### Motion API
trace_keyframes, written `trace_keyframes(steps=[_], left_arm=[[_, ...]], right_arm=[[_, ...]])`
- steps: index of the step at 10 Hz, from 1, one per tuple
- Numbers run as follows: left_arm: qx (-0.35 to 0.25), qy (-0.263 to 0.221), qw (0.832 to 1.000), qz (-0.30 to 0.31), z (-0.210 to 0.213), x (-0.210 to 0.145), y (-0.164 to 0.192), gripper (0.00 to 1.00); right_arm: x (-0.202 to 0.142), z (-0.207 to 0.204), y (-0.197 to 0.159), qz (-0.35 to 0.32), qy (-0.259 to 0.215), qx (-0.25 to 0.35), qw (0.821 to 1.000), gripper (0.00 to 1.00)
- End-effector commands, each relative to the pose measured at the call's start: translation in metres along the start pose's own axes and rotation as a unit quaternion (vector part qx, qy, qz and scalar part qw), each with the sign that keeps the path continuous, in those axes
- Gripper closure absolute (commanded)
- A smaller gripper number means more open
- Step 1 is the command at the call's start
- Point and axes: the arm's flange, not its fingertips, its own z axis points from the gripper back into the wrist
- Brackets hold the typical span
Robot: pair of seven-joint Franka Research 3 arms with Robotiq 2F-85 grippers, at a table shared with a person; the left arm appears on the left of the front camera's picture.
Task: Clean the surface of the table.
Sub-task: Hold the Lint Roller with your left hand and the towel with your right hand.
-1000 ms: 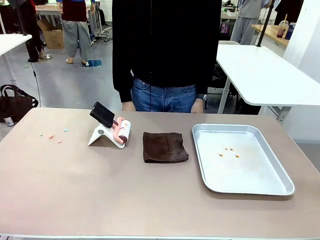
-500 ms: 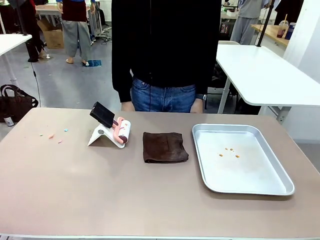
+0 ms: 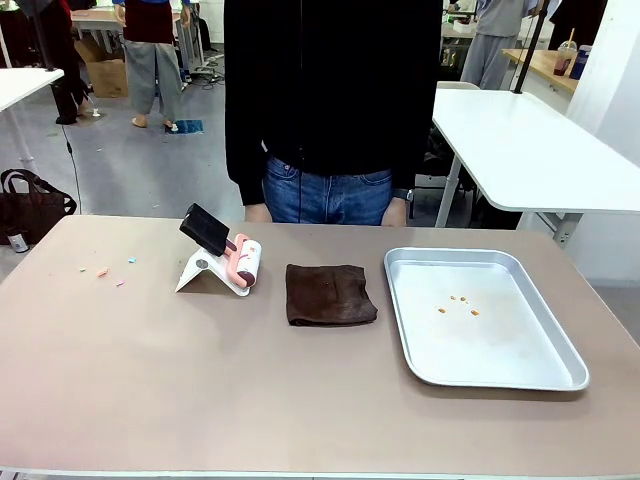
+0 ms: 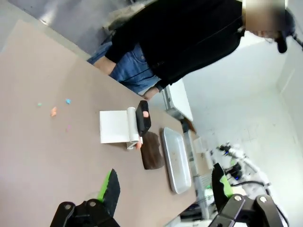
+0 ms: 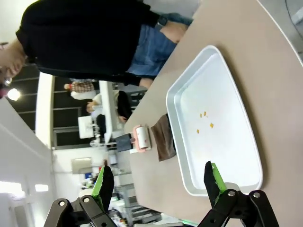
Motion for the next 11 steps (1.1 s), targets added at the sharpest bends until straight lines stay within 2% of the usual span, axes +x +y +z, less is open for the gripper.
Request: trace_keyframes(steps=[1,3,4,6,8,10,11], left_arm=[[0.037,0.079,0.995,-0.057,-0.027,0.032,-0.041,0.0],[0.079,0.171,0.977,-0.101,-0.072,0.061,-0.069,0.0],[0.106,0.203,0.967,-0.113,-0.101,0.072,-0.08,0.0],[0.145,0.235,0.953,-0.125,-0.157,0.08,-0.094,0.0],[0.172,0.266,0.938,-0.144,-0.219,0.073,-0.1,0.0],[0.203,0.301,0.92,-0.145,-0.266,0.064,-0.093,0.0],[0.217,0.309,0.915,-0.141,-0.283,0.063,-0.083,0.0]], right_arm=[[-0.027,-0.042,0.047,0.051,-0.018,-0.048,0.997,0.0],[-0.048,-0.093,0.088,0.086,-0.024,-0.091,0.992,0.0],[-0.063,-0.128,0.108,0.115,-0.004,-0.108,0.988,0.0],[-0.094,-0.193,0.14,0.158,0.028,-0.162,0.974,0.0],[-0.128,-0.255,0.162,0.208,0.077,-0.219,0.95,0.0],[-0.151,-0.313,0.165,0.198,0.095,-0.277,0.935,0.0],[-0.159,-0.342,0.16,0.187,0.131,-0.292,0.929,0.0]])
